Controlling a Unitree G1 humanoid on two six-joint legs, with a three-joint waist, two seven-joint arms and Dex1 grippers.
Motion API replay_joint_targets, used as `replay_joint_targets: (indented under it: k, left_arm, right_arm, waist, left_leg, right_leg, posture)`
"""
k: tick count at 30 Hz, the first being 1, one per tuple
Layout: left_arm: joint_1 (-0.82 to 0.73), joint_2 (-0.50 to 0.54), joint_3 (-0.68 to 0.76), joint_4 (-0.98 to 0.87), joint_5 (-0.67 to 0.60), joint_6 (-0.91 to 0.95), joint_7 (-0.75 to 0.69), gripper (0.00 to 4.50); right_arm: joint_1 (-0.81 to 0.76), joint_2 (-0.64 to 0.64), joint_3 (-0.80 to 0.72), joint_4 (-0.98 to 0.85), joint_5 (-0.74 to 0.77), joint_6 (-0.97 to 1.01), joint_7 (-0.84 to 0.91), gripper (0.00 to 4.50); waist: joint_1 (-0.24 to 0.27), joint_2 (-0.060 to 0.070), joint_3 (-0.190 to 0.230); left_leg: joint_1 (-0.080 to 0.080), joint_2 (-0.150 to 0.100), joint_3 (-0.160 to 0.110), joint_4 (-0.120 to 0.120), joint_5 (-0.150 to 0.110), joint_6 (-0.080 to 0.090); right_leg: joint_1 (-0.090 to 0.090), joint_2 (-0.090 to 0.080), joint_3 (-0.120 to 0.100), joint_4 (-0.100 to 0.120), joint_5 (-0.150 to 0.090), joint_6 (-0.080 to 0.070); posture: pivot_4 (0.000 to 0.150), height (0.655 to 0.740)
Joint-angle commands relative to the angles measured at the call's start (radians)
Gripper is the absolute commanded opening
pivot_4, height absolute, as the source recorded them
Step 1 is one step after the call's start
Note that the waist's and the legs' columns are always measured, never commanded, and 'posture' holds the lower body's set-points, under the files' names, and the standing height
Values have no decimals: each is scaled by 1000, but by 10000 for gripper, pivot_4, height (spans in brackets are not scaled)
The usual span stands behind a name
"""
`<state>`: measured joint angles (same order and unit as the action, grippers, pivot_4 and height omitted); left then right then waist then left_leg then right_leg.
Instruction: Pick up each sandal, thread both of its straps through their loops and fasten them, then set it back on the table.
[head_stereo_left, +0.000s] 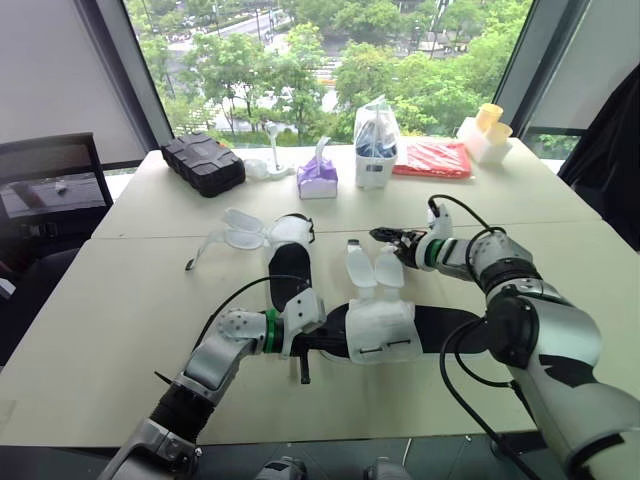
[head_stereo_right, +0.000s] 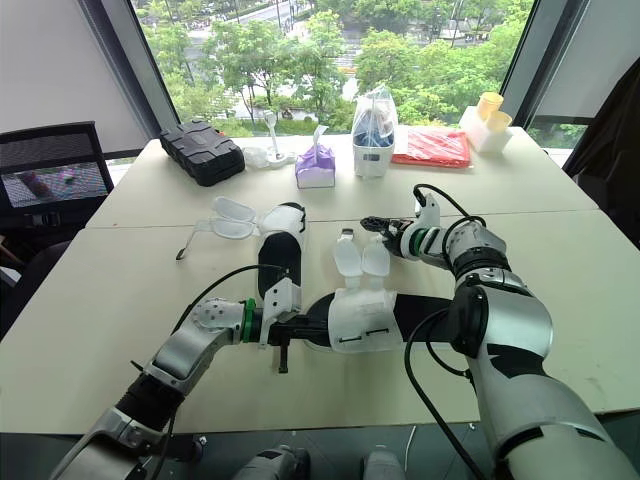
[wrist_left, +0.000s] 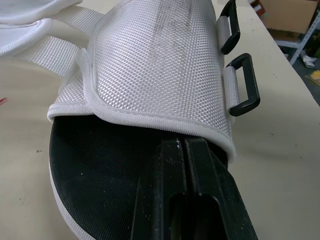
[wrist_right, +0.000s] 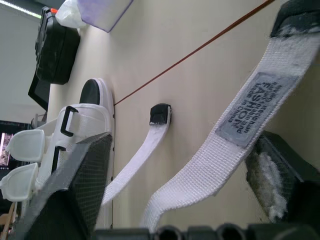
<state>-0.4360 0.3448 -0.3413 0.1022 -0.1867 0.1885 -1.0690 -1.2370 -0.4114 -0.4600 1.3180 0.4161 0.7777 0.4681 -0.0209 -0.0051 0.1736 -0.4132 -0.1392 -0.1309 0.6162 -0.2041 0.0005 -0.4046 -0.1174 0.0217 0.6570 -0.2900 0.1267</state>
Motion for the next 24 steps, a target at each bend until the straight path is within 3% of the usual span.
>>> replay_joint_targets:
  k: [1, 5, 6, 7, 13, 16, 20, 24]
  left_arm:
    - [16, 5, 0, -22, 2, 9, 5, 0]
    - [21, 5, -1, -23, 2, 10, 7, 0]
    - [22, 5, -2, -25, 1, 10, 7, 0]
    - [23, 5, -2, -26, 1, 10, 8, 0]
    - [16, -12, -8, -15, -1, 17, 11, 0]
    - [16, -18, -12, -11, 1, 22, 11, 0]
    - [13, -27, -14, -3, 2, 29, 8, 0]
    - [10, -31, -15, 5, 4, 28, 2, 0]
  right_arm:
    - [-53, -11, -40, -9, 24, -29, -8, 22059]
    - [-71, -16, -61, -10, 27, -29, 10, 3198]
    - [-75, -17, -66, -10, 28, -26, 18, 1419]
    - [-77, -18, -69, -11, 29, -24, 22, 1419]
    - [-52, -34, 175, -226, -67, -11, 469, 1419]
    - [158, -35, 312, -662, -46, -41, 596, 1419]
    - [469, -64, 385, -1219, -14, -79, 588, 1419]
    - [705, -96, 420, -1473, -92, -373, 584, 1419]
  waist:
    - [0, 0, 0]
    - [0, 0, 0]
    - [0, 0, 0]
    - [0, 0, 0]
    - [0, 0, 0]
    - [6, 0, -1]
    - [11, 0, -2]
    - [10, 0, -2]
  left_leg:
    - [0, 0, 0, 0, 0, 0]
    - [0, 0, 0, 0, 0, 0]
    - [0, 0, 0, 0, 0, 0]
    - [0, 0, 0, 0, 0, 0]
    - [0, 0, 0, 0, -1, 2]
    - [0, 0, -1, 1, -1, 2]
    - [-2, -1, -3, 2, -1, 2]
    - [-7, -1, -4, 7, -2, 2]
  right_leg:
    - [0, 0, 0, 0, 0, 0]
    - [0, 0, 0, 0, 0, 0]
    - [0, 0, 0, 0, 0, 0]
    - [0, 0, 0, 0, 0, 0]
    - [0, 0, 0, 0, 0, 0]
    - [0, 0, 0, 1, 0, 0]
    - [-2, 0, -1, 2, 0, 0]
    - [-4, 0, -2, 3, 0, 0]
  posture:
    - [1500, 7400]
    - [1500, 7400]
    - [1500, 7400]
    - [1500, 7400]
    - [1500, 7400]
    - [1500, 7400]
    - [1500, 7400]
    - [1500, 7400]
